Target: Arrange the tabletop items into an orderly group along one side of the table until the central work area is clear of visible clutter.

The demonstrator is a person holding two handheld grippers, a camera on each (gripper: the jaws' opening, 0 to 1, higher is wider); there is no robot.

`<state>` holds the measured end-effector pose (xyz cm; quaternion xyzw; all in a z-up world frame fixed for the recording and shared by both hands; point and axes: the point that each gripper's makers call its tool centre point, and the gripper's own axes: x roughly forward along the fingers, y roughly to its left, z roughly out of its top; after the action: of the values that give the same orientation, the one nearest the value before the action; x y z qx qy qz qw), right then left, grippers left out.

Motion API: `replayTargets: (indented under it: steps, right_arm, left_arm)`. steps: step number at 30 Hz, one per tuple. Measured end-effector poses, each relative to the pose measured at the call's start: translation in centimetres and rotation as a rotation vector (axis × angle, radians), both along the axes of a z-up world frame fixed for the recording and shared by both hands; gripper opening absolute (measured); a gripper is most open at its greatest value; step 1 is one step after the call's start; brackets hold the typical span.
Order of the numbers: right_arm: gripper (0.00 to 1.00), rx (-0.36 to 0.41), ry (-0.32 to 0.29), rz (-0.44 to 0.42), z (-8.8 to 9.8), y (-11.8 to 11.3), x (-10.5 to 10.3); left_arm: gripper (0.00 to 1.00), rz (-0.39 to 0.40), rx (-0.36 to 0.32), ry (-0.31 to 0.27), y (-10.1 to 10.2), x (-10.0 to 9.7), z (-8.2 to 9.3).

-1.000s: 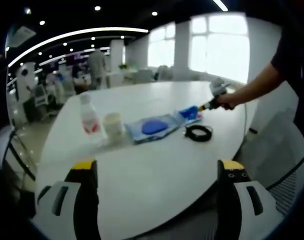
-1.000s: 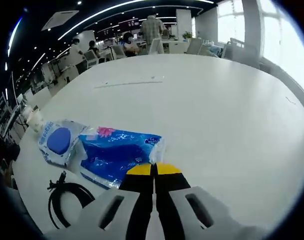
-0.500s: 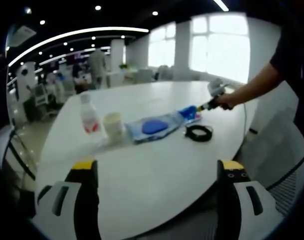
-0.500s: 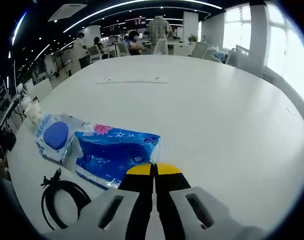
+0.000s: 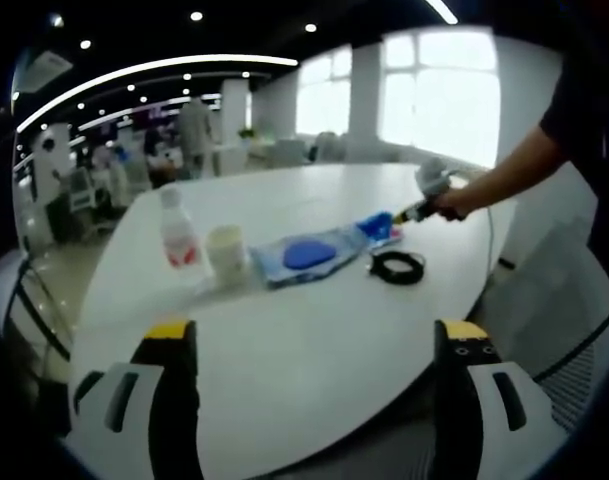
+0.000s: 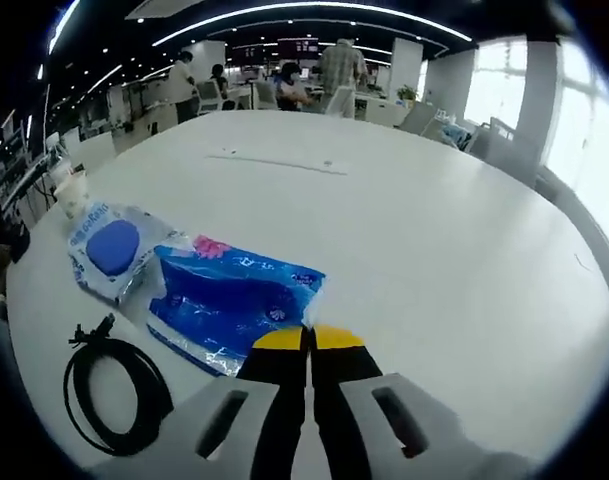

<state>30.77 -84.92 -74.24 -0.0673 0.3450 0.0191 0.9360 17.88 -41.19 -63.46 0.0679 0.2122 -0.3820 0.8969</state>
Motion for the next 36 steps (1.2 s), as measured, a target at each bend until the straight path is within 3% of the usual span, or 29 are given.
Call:
replayTargets:
  steps: [10, 23, 24, 27, 29, 36]
  right_arm:
    - [0.03, 0.003, -0.001, -0.019, 0.9, 0.8, -0.8]
    - [0.17, 0.027, -0.026, -0.063, 2.5, 0.6, -2.7]
    - [0.20, 0.058, -0.050, -0.042, 3.0, 1.7, -2.9]
    - [0.26, 0.043, -0.052, 0.035, 3.5, 3.7, -3.7]
    - [0.27, 0.061, -0.062, 0.057, 3.6, 3.7, -3.4]
    - [0.37, 0.095, -0.079, 0.135, 4.1, 7.3, -4.6]
  left_arm:
    - [0.95, 0.000, 0.002, 0.001, 0.0, 0.0, 0.0]
    - [0.95, -0.012, 0.003, 0.005, -0.4, -0.1, 0.0]
    - [0.95, -0.013, 0.003, 0.005, -0.4, -0.1, 0.0]
    - [0.94, -0.012, 0.004, 0.005, -0.3, -0.1, -0.1]
    - [0.94, -0.020, 0.006, 0.009, -0.3, -0.2, -0.2]
    - [0.94, -0.030, 0.009, 0.004, -0.3, -0.2, -0.3]
